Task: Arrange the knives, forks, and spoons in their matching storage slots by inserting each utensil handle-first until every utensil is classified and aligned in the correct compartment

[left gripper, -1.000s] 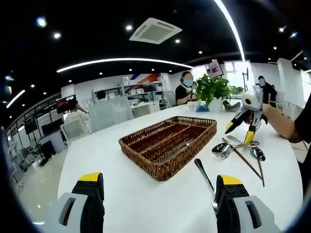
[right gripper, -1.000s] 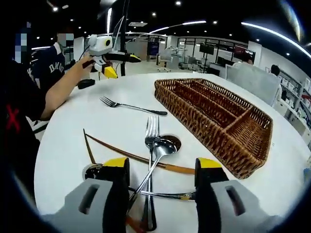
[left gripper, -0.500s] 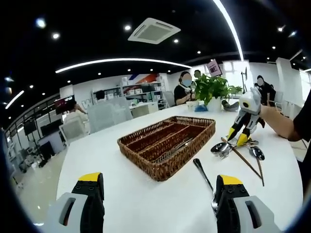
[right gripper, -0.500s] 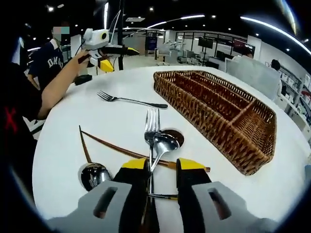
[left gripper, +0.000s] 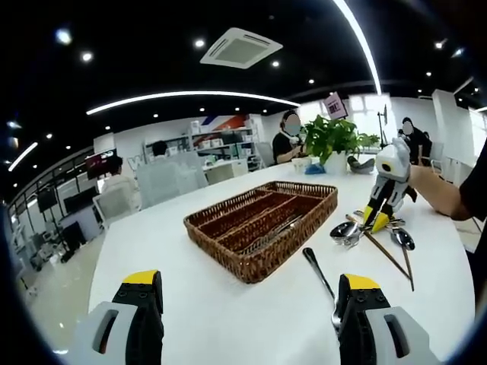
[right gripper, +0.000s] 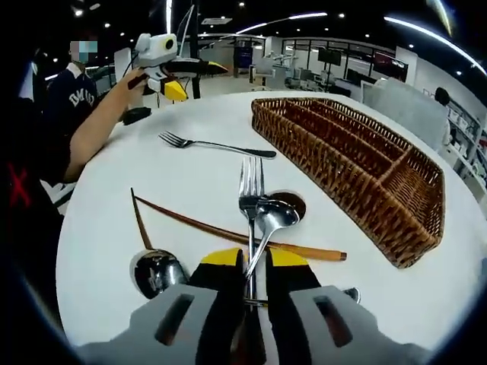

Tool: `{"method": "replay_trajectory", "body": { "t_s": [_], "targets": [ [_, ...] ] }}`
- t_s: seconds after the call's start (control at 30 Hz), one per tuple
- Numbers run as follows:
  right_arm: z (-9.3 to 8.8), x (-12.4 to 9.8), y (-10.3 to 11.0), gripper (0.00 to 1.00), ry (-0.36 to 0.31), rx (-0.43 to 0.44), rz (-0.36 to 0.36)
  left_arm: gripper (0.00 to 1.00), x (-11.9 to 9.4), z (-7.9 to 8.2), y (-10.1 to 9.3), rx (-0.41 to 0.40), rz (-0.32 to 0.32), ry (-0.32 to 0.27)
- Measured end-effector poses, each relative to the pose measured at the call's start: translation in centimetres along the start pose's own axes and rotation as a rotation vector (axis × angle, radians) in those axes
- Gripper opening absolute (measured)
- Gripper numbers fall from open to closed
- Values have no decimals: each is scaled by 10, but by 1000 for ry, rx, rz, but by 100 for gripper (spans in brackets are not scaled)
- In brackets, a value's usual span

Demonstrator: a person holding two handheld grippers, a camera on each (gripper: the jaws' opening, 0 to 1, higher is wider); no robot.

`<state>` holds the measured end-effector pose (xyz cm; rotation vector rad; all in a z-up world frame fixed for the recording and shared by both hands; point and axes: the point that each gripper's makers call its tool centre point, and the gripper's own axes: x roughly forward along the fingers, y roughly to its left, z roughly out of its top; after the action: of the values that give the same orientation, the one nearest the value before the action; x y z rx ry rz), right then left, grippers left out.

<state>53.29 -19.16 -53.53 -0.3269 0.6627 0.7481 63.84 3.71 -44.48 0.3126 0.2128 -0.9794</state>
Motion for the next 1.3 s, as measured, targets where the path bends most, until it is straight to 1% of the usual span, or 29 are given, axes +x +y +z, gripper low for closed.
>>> {"method": "replay_trajectory", "body": {
  "t_s": [0.1, 0.2, 0.27, 0.37, 0.5, 0.57, 0.7, 0.77, 0.8, 0.83, 0.87, 0.93, 0.97, 1.03, 1.1, 1.2, 1.23, 1.3],
  "targets": [
    [-1, -3, -2, 7, 2, 9, -13, 100, -1, 0, -1, -1, 2, -1],
    [-3, -4, -1, 4, 6, 30, 1, 100, 0, 1, -3, 1, 1, -2],
    [-3, -5, -2, 4, 0, 21, 2, 100, -1, 1, -4, 2, 0, -2],
    [-3, -7, -3, 3, 3, 37, 4, 100, -2, 2, -5, 0, 1, -5],
    [-3, -8, -3, 3, 1, 34, 6, 100, -2, 3, -7, 0, 3, -8],
    [-3, -8, -3, 3, 2, 31, 8, 100, -1, 3, -5, 2, 4, -8],
    [0, -10, -6, 2, -10, 2, -7, 100, -1, 3, -2, 2, 5, -11],
    [1, -11, -7, 1, -16, 6, -7, 100, -1, 3, -1, 1, 4, -11],
    [0, -11, -6, 1, -17, 1, 3, 100, -1, 3, 0, 1, 4, -11],
    [3, -12, -2, 1, -38, 9, 35, 100, -1, 3, 1, 1, 5, -11],
    [3, -13, -1, 1, -41, -2, 36, 100, 0, 3, 1, 1, 4, -12],
    [3, -11, -2, 1, -32, -2, 27, 100, 0, 3, 2, 1, 5, -13],
    [2, -10, -1, 1, -29, -17, 24, 100, 0, 3, 3, 1, 5, -13],
    [3, -11, 0, 1, -32, -29, 28, 100, 1, 3, 4, 1, 5, -12],
    [5, -12, 2, 1, -38, -60, 32, 100, 1, 2, 4, 0, 4, -13],
    [5, -12, 4, 1, -33, -64, 48, 100, 1, 2, 6, -1, 7, -13],
    [5, -12, 5, 1, -35, -83, 46, 100, 1, 2, 7, -2, 6, -13],
    [6, -11, 5, 1, -35, -92, 41, 100, 2, 2, 7, -1, 6, -12]
  ]
}}
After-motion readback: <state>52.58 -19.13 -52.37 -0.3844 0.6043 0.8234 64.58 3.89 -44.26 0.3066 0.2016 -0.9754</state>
